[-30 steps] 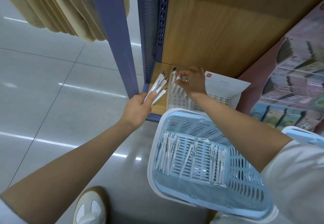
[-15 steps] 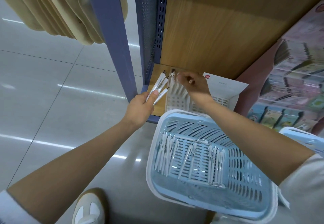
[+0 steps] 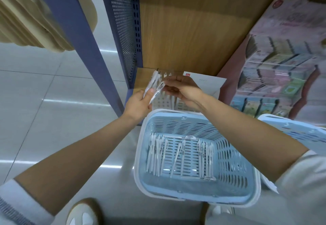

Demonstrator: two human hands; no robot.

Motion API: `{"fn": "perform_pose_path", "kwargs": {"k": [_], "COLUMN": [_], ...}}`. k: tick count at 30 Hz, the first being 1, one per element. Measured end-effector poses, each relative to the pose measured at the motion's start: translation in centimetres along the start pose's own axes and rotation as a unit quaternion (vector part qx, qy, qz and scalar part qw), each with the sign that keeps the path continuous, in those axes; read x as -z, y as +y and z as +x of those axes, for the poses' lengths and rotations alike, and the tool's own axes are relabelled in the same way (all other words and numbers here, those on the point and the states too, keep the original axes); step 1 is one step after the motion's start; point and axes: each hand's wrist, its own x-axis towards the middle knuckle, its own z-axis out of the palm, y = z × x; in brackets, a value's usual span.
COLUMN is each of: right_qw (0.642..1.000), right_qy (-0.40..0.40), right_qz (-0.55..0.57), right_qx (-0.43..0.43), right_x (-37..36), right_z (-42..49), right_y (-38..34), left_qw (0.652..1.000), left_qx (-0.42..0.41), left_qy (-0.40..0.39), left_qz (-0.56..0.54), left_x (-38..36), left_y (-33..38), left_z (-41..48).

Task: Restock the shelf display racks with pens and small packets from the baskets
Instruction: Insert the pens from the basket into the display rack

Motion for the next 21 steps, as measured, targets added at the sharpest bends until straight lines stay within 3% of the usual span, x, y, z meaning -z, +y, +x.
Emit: {"fn": "perform_pose_path", "kwargs": {"k": [6, 16, 21], "right_qw": [0.995, 0.991, 0.984], "right_qy": [0.065, 0.080, 0.153], "right_qz": [0.075, 0.106, 0.063], "right_qx": [-0.018, -0.009, 0.068], "right_x": [-0.7, -0.6, 2.4], "right_z": [-0.6, 0.0, 0.6], "right_y": [0.8, -1.1, -3.5], "left_qw": [0.999, 0.999, 0.999], "left_qx": [-0.017, -0.011, -0.004], "left_qy": [0.012, 0.034, 0.044], "left_qz": [0.033, 0.011, 0.027], "left_x": [0.0, 0.0, 0.8], "left_y": [-0.1, 0.4, -0.2], "left_z": [0.0, 0.4, 0.6]}}
